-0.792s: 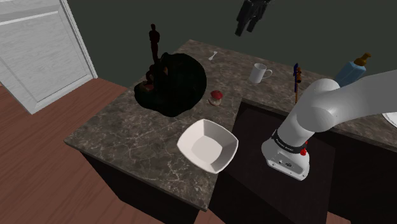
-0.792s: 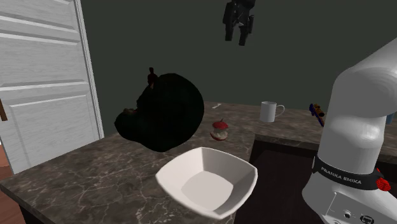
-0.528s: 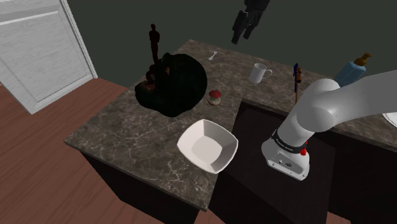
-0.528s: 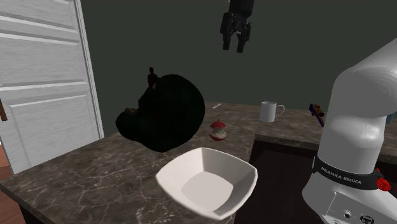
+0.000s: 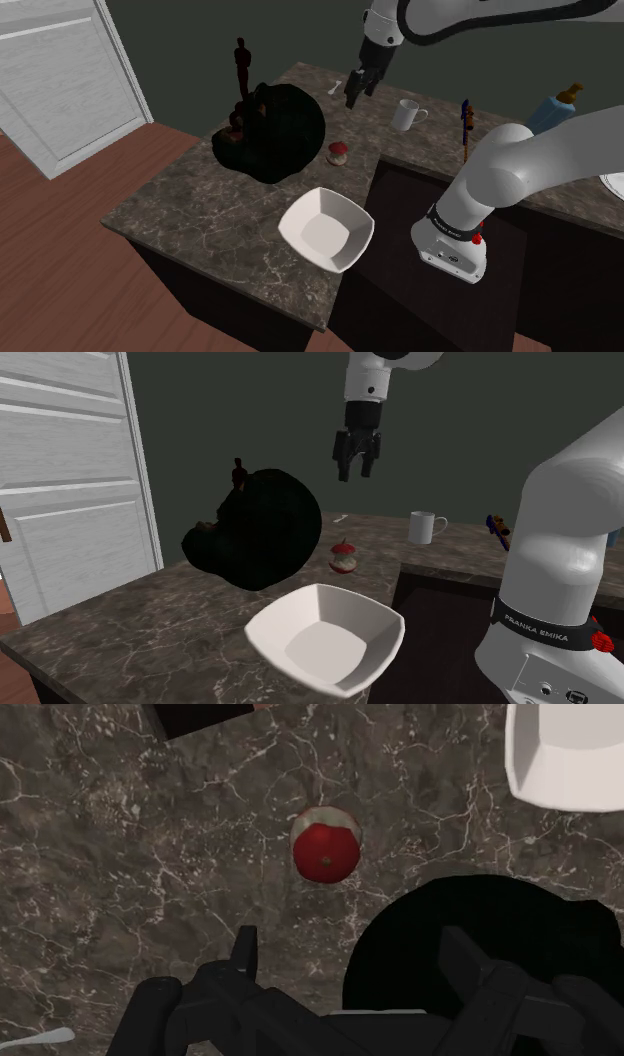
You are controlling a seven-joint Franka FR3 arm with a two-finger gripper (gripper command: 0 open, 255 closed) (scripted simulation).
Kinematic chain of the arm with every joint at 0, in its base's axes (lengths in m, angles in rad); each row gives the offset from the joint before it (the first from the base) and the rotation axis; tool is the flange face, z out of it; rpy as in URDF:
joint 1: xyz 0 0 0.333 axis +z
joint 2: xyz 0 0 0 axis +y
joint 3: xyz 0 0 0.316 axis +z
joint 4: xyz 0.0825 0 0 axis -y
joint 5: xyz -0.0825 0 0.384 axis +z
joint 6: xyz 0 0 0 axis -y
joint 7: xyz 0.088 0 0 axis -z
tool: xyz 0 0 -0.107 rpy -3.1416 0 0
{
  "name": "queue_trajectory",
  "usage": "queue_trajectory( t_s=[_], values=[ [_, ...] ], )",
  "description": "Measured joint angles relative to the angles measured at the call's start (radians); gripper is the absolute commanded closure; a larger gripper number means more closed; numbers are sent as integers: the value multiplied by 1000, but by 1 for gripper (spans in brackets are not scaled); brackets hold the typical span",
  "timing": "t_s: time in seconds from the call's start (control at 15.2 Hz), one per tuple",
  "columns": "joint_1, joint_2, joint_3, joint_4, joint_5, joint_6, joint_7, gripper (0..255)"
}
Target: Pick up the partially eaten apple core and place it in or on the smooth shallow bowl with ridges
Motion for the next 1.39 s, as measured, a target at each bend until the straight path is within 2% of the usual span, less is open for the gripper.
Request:
queue_trajectory(
  t_s=[0.46, 0.73, 1.19, 1.39],
  values=[
    [-25, 147, 82, -136, -58, 270, 95, 0],
    [-69, 271, 131, -180, -126, 427, 166, 0],
    [-118, 398, 162, -207, -197, 579, 226, 0],
    [-129, 423, 167, -209, -213, 605, 239, 0]
  ],
)
